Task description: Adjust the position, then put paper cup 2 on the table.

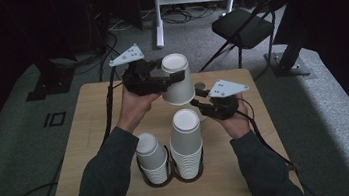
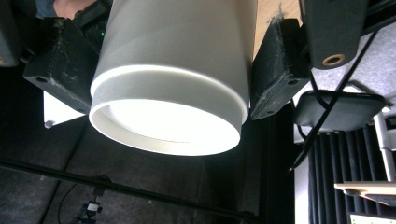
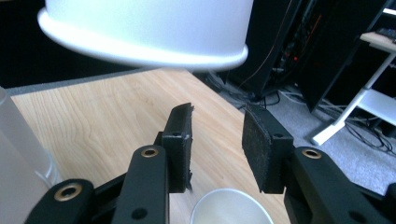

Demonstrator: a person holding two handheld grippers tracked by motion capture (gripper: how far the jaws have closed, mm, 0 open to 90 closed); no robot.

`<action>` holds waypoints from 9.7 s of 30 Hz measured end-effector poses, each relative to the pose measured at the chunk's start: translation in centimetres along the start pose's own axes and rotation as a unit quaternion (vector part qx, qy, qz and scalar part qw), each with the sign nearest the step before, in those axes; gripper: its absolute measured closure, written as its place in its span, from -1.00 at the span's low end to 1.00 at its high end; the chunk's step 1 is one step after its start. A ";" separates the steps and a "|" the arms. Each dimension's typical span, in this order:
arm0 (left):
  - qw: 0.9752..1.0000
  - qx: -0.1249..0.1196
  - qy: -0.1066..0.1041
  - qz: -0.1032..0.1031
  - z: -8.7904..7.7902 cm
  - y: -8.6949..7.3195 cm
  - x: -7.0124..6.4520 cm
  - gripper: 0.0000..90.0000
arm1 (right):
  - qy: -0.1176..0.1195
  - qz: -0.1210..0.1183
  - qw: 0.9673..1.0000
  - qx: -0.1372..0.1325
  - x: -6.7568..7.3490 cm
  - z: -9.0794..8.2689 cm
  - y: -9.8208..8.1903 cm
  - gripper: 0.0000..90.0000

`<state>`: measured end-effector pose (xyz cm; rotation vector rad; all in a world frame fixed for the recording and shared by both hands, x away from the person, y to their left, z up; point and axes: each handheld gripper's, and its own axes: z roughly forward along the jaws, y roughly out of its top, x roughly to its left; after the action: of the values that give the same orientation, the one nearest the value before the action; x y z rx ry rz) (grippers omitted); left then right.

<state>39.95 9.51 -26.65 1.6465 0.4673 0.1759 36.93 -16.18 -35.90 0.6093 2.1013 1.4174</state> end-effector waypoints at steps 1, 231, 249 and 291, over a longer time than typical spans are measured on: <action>1.000 -0.001 0.000 -0.002 0.0 -0.1 0.1 -0.51 | -0.002 -0.001 1.000 -0.002 0.0 -0.1 0.1 0.39; 0.994 0.030 0.107 0.012 -1.7 -4.0 2.3 -0.32 | -0.127 0.112 0.985 0.027 -8.5 -4.7 -6.4 0.84; 0.994 0.030 0.106 0.011 -1.7 -4.1 2.4 -0.32 | -0.128 0.127 0.983 0.046 -8.8 -4.2 -8.4 0.84; 0.995 0.028 0.101 0.004 -1.6 -4.5 2.5 -0.32 | -0.122 0.167 0.971 0.119 -9.2 -2.0 -14.3 0.83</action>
<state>40.65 12.28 -31.26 1.6930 0.6228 0.3401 41.54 -28.33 -47.04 1.2164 2.0491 1.1887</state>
